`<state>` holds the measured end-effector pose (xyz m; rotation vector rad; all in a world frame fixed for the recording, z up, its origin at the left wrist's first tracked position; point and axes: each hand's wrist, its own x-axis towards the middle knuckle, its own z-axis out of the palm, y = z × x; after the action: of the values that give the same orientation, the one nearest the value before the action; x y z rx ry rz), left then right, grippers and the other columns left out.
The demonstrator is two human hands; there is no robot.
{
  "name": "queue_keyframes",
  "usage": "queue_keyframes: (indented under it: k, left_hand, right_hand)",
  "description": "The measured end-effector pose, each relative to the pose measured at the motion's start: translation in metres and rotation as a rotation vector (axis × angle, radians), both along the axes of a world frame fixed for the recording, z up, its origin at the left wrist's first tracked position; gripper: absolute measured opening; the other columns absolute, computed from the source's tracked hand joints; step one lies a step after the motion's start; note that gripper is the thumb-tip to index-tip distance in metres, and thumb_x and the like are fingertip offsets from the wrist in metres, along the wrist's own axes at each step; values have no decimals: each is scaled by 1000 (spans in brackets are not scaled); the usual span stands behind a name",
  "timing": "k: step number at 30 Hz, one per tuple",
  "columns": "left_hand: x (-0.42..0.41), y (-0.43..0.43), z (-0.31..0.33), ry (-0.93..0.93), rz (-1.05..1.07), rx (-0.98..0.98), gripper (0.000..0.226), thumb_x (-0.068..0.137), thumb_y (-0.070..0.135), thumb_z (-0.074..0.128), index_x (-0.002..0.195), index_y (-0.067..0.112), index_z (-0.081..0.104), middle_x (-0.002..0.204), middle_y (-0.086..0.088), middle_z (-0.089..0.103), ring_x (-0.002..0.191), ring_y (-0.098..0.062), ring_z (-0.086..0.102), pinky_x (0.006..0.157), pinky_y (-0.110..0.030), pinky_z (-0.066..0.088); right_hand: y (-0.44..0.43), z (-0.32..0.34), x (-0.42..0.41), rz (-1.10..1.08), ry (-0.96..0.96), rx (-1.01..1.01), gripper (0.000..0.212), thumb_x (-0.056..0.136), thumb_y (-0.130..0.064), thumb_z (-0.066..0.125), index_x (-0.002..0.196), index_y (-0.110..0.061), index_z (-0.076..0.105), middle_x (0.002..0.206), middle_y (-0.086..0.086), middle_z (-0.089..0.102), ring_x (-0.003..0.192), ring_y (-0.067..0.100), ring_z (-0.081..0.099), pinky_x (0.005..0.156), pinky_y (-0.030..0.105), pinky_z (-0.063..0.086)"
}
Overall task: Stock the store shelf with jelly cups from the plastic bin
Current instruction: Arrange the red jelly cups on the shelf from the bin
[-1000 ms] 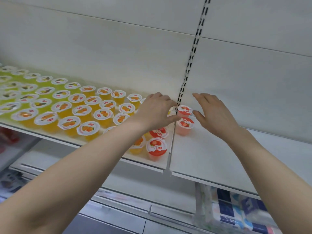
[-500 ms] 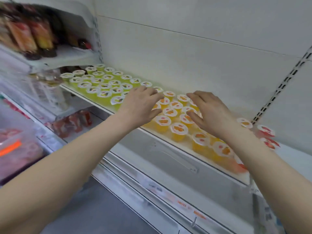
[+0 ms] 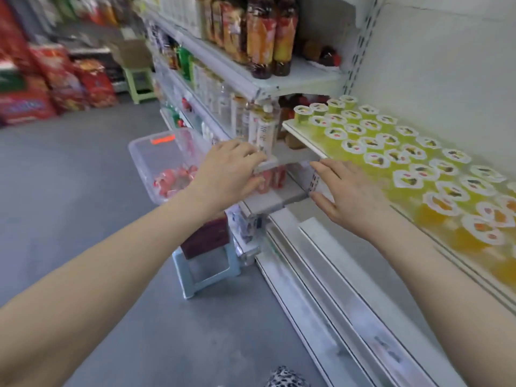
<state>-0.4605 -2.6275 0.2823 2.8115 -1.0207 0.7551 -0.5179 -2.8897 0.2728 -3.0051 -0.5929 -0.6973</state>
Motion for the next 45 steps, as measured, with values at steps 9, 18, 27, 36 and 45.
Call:
queue_keyframes:
  k: [9,18,27,36,45]
  left_hand:
    - [30,121,-67,190,343,-107,44,86,46,47,115,20,67,109,-4,66,96,-33,60,83,-42,48]
    - [89,182,-150,384,632,-226,40,93,40,43,113,17,69,108,-7,68,93,-36,62,81,-44,52]
    - [163,208,-208,451,783,-291,29,84,25,70,110,12,70,105,-7,67,94,-36,57,79,-45,53]
    - [167,214,-224,385,781,-270,29,87,30,54,103,15,73,103,-1,65,98,-32,55,83,-42,51]
    - [195,209,-218,373,765,-165,25,74,16,67,100,16,70,92,-2,64,83,-29,57,74,-38,48]
  right_hand:
    - [113,-67,98,266,121,29,54,92,-41,46,134,-7,54,126,12,59,115,31,54,99,40,42]
    - [196,-136,239,454,423,16,47,94,-28,58,136,-7,50,130,12,57,117,33,54,100,43,42]
    - [281,-217,386,420,784,-134,47,96,-26,52,143,-20,43,138,14,48,121,34,51,101,45,44]
    - [329,-309,443,394,978,-306,40,96,-29,50,135,-20,50,126,24,56,109,44,55,92,44,46]
    - [326,-285,435,281,1040,-196,30,97,-21,42,124,-21,56,128,27,42,106,44,54,96,38,43]
